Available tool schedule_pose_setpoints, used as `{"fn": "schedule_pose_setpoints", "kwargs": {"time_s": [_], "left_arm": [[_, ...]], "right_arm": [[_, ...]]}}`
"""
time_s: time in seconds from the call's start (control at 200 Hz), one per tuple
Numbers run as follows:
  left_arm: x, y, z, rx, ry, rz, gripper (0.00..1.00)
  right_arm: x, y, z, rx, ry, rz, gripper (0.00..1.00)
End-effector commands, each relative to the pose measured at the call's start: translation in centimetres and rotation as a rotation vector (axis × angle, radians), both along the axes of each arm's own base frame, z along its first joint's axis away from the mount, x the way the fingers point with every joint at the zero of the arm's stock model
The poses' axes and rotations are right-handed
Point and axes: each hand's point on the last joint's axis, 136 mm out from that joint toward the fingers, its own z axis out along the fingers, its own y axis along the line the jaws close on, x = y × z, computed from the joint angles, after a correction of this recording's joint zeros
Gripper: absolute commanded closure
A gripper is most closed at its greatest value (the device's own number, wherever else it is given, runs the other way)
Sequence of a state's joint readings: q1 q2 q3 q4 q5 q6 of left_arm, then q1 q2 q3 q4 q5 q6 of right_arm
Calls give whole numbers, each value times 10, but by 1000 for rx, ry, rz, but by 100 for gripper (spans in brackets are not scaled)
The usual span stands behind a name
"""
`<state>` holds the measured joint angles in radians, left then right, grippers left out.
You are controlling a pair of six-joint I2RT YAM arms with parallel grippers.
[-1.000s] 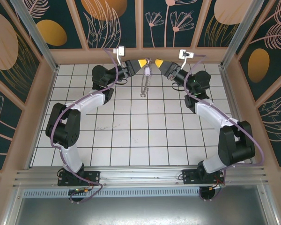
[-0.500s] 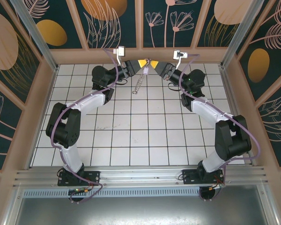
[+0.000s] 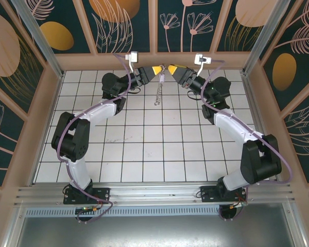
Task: Put the keys on the keyring
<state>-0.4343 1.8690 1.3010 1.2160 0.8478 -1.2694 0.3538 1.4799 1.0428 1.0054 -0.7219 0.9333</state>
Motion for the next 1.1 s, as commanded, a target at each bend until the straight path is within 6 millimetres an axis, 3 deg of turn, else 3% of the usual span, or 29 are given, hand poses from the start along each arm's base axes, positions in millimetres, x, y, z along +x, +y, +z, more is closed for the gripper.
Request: {"fn": "schedule_pose_setpoints", "kwargs": {"time_s": [0.0, 0.49, 1.091], "left_arm": [[-4, 3, 8, -37, -44, -1, 100], [-6, 3, 11, -43, -48, -7, 100], [-7, 3, 11, -46, -52, -13, 100]], "right_arm": [[-4, 3, 13, 1, -52, -6, 62], [7, 20, 3, -5, -31, 35, 63], [15, 26, -14, -12, 11, 56, 64]]}}
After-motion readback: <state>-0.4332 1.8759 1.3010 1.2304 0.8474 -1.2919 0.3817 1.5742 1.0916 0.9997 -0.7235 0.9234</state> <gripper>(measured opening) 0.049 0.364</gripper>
